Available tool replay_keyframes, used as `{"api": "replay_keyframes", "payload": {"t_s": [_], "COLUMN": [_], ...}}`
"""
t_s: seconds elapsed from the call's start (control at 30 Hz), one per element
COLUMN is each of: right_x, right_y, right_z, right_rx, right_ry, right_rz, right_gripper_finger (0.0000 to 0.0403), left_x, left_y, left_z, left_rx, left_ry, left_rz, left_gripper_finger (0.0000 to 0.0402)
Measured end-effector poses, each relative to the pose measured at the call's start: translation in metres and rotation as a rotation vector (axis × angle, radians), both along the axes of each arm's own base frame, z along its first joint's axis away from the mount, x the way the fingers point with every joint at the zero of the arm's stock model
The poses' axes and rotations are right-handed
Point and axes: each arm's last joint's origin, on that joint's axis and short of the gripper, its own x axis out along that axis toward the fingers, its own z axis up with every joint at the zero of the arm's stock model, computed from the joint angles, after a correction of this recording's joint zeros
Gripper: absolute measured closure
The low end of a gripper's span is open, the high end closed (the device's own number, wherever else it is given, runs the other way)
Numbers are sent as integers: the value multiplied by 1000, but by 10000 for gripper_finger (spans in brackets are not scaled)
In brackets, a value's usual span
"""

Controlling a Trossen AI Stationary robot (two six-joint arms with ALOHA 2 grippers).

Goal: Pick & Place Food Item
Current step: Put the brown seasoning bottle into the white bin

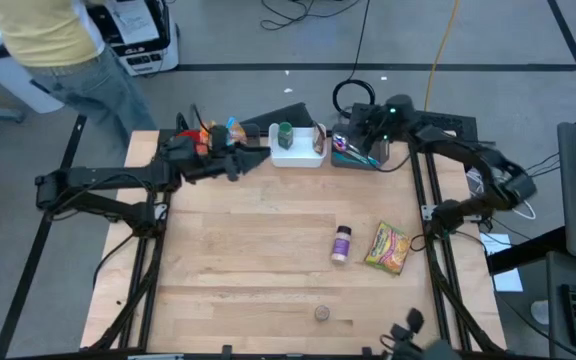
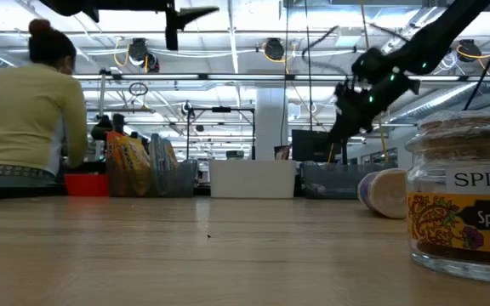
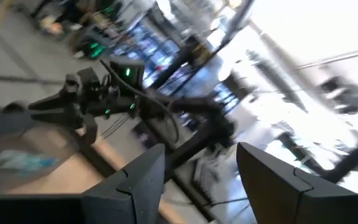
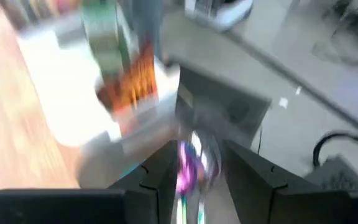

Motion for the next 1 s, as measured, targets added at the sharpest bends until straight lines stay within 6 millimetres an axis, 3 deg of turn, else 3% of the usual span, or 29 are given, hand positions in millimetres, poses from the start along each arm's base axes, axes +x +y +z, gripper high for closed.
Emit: {"api": "replay_keyframes", "payload": {"t_s": [0.2, 0.43, 0.67, 1.0], "right_x": [-12, -5, 28, 84], "right_y": [29, 73, 114, 182], "right_z": [62, 104, 121, 119], "right_rx": [27, 162, 288, 399], "right_ry": [-363, -673, -846, -1001], "right_rz": [-96, 111, 318, 507], "right_gripper_finger": [284, 276, 277, 261], "left_x": [-21, -52, -66, -47], "left_y": [4, -1, -7, -32], "left_z": [21, 27, 18, 6], "left_rx": [79, 148, 143, 160], "left_ry": [-59, 61, 203, 268], "left_rz": [-69, -51, -65, -217], "left_gripper_finger": [192, 192, 192, 192]}}
